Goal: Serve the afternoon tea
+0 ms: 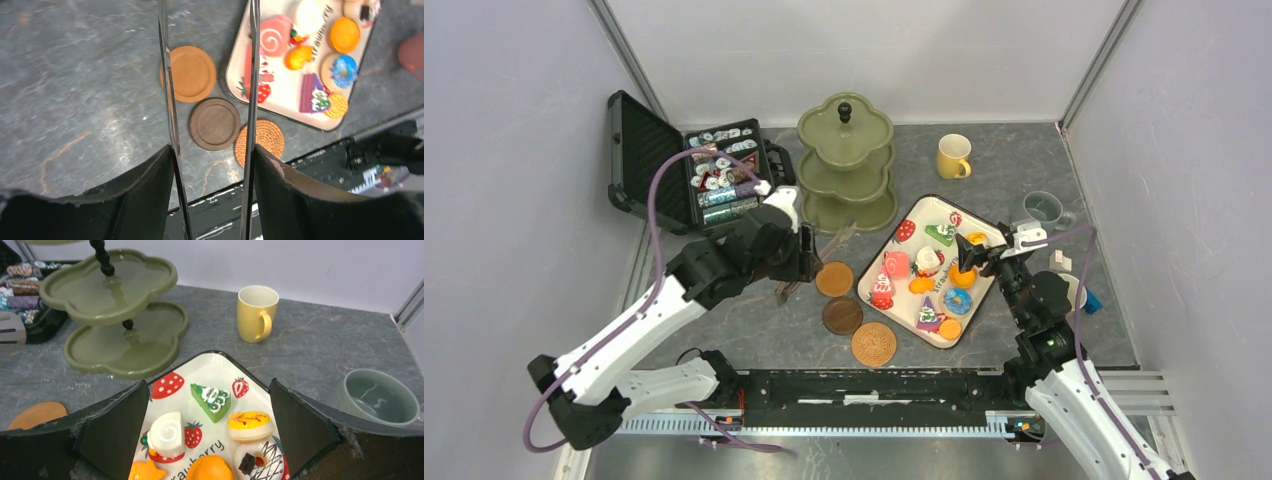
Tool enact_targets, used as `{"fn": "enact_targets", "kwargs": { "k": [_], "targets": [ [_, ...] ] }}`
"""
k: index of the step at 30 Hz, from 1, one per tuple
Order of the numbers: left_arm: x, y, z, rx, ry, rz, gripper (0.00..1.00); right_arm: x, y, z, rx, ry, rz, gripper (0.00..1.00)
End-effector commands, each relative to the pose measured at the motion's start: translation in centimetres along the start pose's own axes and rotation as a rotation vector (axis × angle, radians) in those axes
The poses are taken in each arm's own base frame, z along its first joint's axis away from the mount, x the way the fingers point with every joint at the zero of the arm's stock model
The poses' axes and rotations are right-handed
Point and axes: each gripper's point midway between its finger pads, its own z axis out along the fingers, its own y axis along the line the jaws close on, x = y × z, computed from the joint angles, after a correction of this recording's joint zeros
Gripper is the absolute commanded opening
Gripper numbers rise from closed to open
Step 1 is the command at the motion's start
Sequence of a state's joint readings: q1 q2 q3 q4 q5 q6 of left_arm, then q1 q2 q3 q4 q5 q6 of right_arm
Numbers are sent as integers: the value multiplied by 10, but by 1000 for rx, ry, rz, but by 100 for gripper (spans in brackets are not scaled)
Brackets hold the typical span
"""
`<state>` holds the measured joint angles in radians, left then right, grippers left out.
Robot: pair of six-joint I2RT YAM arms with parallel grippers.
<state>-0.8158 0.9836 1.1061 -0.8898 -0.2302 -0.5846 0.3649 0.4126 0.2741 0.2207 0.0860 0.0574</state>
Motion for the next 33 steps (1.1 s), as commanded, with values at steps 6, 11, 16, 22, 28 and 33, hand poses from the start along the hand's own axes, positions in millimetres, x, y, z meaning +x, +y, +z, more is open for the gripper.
{"fn": "enact_targets", "kwargs": {
  "k": [6, 11, 16, 22, 28, 33],
  "targets": [
    [5, -75, 34, 283, 163, 80, 62, -1, 3, 6, -7, 4, 12, 98],
    [5, -93, 39, 326, 174, 92, 62, 1, 2, 7, -4, 14, 14, 98],
    [8, -97, 51, 300, 184, 140, 60, -2, 2, 5, -1, 1, 15, 98],
    [17, -100, 66, 294, 231, 206, 59, -3, 1, 4, 2, -5, 19, 98],
    [27, -98, 75, 292, 272, 248, 58, -4, -1, 3, 13, -11, 19, 98],
    [32, -100, 85, 293, 294, 247, 57, -4, 1, 4, 4, -13, 20, 98]
  ]
}}
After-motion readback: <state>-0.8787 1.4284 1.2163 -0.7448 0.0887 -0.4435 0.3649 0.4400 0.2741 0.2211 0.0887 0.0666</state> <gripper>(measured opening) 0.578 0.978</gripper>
